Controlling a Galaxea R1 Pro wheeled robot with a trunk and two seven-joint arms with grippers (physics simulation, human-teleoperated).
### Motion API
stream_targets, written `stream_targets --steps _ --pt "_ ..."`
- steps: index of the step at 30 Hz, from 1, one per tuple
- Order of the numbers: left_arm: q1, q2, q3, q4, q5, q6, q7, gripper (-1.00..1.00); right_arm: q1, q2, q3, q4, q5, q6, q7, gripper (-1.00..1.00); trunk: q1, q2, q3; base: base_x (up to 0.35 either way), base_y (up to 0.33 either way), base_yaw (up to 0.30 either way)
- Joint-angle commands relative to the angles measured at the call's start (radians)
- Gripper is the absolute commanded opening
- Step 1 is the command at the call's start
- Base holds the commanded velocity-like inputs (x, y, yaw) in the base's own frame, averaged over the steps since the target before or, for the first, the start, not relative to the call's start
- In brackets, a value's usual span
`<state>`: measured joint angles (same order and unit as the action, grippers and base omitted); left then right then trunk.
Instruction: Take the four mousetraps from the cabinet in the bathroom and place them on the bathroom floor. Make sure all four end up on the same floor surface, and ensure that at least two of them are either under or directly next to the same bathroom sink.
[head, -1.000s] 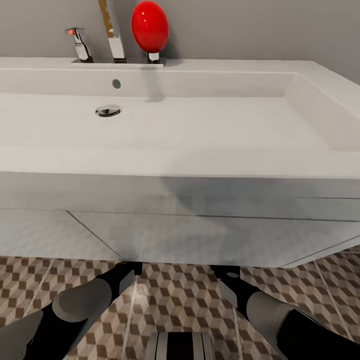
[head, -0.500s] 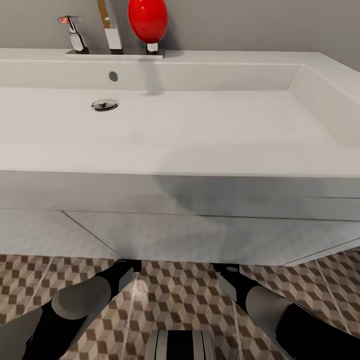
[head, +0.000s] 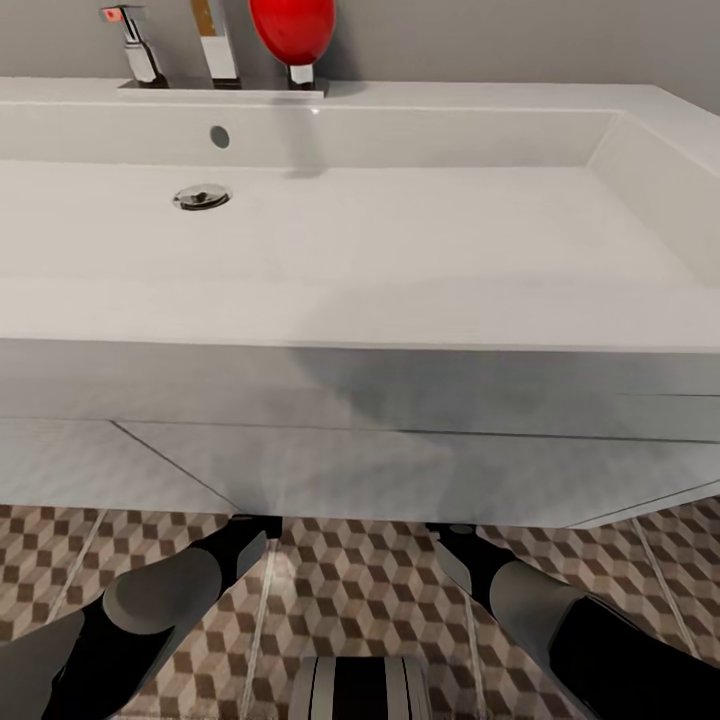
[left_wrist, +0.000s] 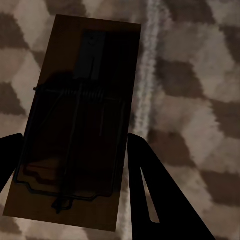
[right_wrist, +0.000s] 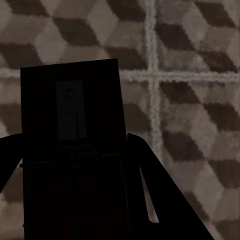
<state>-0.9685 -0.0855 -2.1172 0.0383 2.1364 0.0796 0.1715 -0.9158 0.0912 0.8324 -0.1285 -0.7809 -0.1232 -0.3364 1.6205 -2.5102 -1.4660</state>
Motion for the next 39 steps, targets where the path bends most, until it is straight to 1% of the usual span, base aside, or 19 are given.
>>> stream_targets --steps 1,8,18,32,39 --pt "-0.002 0.0 0.003 0.003 0.01 0.008 0.003 -1.0 -0.008 0.001 0.016 -0.002 -0.003 0.0 -0.003 -1.0 0.0 0.0 -0.002 0.0 0.0 0.0" --pt "-0.002 0.001 0.002 0.004 0.011 0.008 0.003 -1.0 -0.019 0.0 0.016 -0.008 0.003 0.0 -0.003 -1.0 0.0 0.0 -0.013 0.0 0.0 0.0" --pt "-0.002 0.001 0.002 0.006 0.011 -0.011 0.003 -1.0 -0.02 -0.001 0.016 -0.009 0.003 0.0 -0.003 -1.0 0.0 0.0 -0.029 0.0 0.0 0.0" --pt "-0.002 0.002 0.002 0.007 0.011 -0.014 0.003 -1.0 -0.02 -0.006 0.013 -0.008 0.002 -0.004 -0.002 -1.0 0.0 0.0 -0.052 0.0 0.0 0.0" --pt "-0.002 0.015 0.002 0.006 0.011 -0.014 0.003 -1.0 -0.02 -0.007 0.011 -0.008 0.002 -0.004 -0.002 -1.0 0.0 0.0 -0.063 0.0 0.0 0.0"
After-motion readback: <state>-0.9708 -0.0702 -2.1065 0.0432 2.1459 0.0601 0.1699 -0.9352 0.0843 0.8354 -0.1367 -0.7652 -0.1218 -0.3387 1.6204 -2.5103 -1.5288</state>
